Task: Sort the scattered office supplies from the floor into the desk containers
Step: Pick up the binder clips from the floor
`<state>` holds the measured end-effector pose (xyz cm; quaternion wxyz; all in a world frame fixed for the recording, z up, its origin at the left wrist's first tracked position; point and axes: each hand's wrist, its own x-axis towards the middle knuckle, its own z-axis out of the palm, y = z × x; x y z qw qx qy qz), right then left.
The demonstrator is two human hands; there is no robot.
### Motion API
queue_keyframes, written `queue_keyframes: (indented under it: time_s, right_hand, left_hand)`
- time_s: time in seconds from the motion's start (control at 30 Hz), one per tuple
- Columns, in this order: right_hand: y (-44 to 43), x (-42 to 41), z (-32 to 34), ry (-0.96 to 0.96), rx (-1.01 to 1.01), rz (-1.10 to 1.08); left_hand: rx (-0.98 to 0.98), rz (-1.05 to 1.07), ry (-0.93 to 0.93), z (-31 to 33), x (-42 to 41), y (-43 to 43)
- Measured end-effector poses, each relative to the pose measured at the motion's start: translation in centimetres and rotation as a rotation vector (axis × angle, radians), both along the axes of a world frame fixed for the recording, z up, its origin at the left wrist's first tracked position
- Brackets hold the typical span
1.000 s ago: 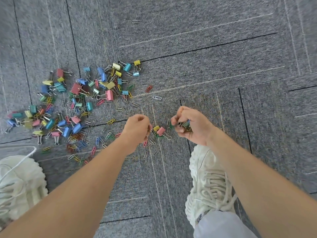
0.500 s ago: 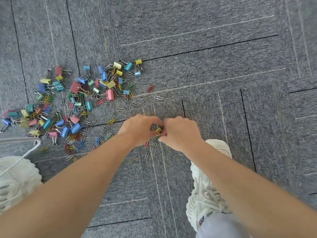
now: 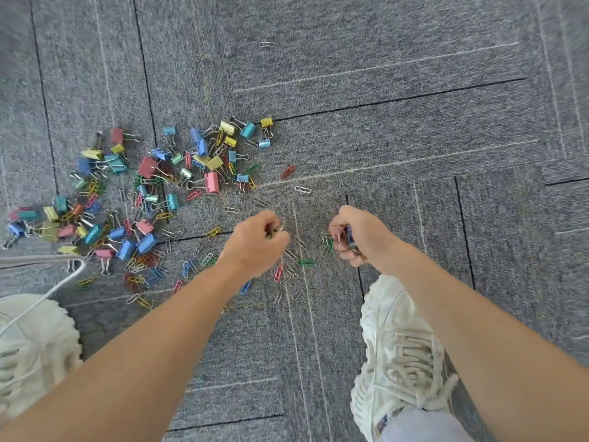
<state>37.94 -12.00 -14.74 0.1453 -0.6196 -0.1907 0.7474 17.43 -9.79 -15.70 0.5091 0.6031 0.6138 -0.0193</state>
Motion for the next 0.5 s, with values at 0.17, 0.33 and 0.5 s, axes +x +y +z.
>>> queue_keyframes:
  time_s: [0.17, 0.33, 0.5]
  right_hand:
    - [0.0, -0.1, -0.1, 0.395, -0.01, -0.183]
    - [1.0, -1.2, 0.4, 0.435, -0.022, -0.226]
    - [1.9, -2.3, 0.3, 0.383, -0.066, -0.36]
  left_hand:
    - [-0.33, 0.677, -0.459, 1.5, -0.7, 0.8]
    - [-0.517, 0.776, -0.677, 2.6, -0.6, 1.2]
    - [-0.577, 0.892, -0.793, 2.1, -0.3, 2.2]
